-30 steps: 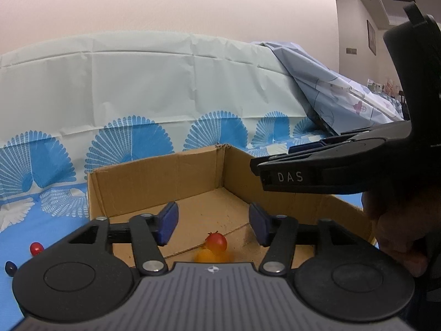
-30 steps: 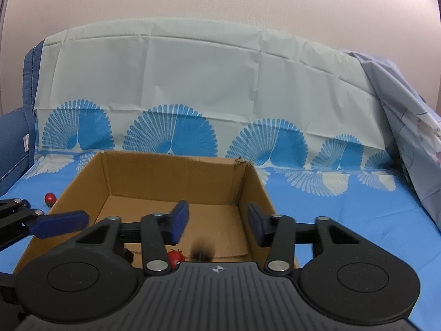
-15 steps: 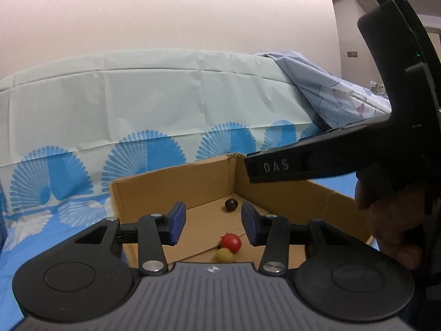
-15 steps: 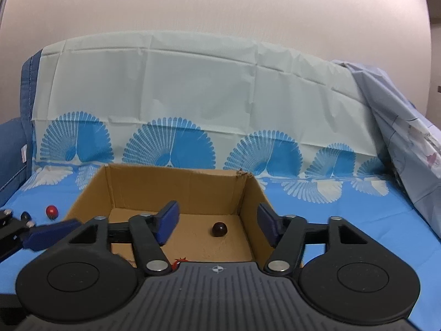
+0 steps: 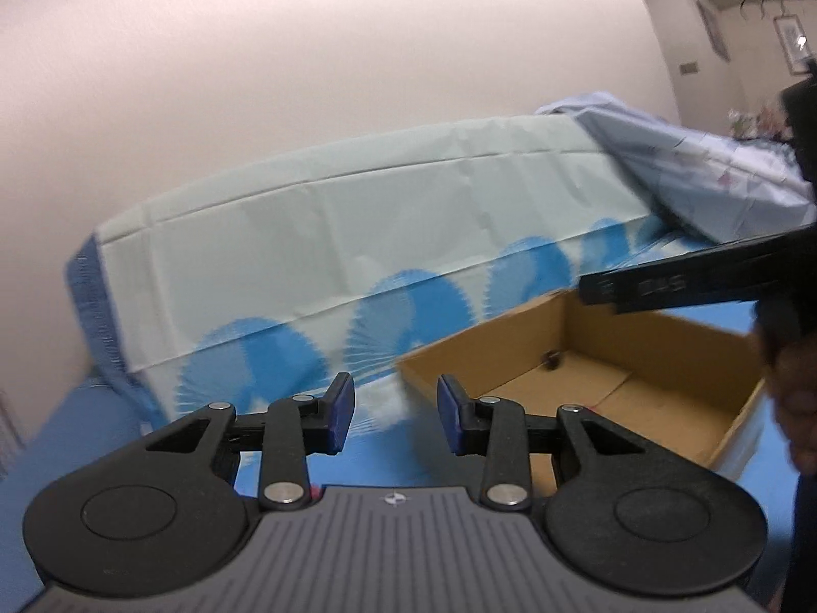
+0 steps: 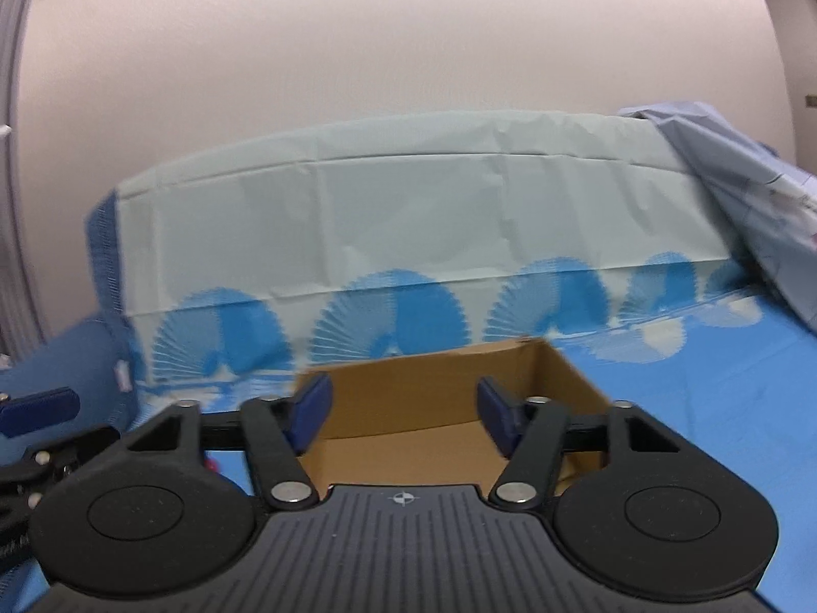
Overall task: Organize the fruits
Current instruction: 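Move both tools from the box toward the last tomato and dark fruit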
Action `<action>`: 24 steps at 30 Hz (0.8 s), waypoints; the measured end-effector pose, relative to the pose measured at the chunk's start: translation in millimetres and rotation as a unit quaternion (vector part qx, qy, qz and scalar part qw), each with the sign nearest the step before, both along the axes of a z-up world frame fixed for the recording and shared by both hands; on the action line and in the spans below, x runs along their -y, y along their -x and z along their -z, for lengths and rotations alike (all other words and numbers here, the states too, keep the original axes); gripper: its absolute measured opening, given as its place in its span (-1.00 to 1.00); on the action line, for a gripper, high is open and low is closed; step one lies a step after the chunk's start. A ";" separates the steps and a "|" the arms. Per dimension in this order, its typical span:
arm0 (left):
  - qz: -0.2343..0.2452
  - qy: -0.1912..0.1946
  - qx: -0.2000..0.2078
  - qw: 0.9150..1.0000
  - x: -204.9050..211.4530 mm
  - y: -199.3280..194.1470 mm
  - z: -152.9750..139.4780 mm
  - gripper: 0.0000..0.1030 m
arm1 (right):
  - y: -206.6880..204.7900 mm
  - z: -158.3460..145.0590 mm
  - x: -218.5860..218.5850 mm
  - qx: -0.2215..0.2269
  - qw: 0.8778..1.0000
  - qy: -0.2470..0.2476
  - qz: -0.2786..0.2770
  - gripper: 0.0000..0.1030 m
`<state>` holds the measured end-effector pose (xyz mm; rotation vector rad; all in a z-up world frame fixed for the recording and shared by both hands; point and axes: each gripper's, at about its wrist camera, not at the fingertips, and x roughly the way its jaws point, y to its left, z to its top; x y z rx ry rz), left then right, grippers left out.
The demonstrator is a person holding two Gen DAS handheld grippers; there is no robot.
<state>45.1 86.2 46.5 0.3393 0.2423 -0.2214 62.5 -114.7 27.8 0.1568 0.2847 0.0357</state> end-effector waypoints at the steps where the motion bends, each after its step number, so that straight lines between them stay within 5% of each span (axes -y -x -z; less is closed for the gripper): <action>1: -0.008 0.000 -0.001 1.000 -7.7 0.2 -0.3 -0.22 | 2.0 -0.2 -5.1 0.001 1.000 -0.007 -0.009 -0.10; 7: -0.062 0.044 -0.010 0.997 -35.1 2.1 -2.4 -0.22 | 17.5 -1.3 -35.4 0.002 0.998 -0.034 -0.058 -0.24; 17: -0.068 0.042 -0.013 0.997 -30.7 -2.0 -6.0 -0.23 | 30.6 0.5 -78.6 -0.014 0.992 -0.057 -0.113 -0.25; 24: -0.096 0.081 -0.033 0.992 -61.7 -10.1 -0.8 -0.23 | 23.4 10.7 -99.7 -0.041 0.988 -0.095 -0.115 -0.27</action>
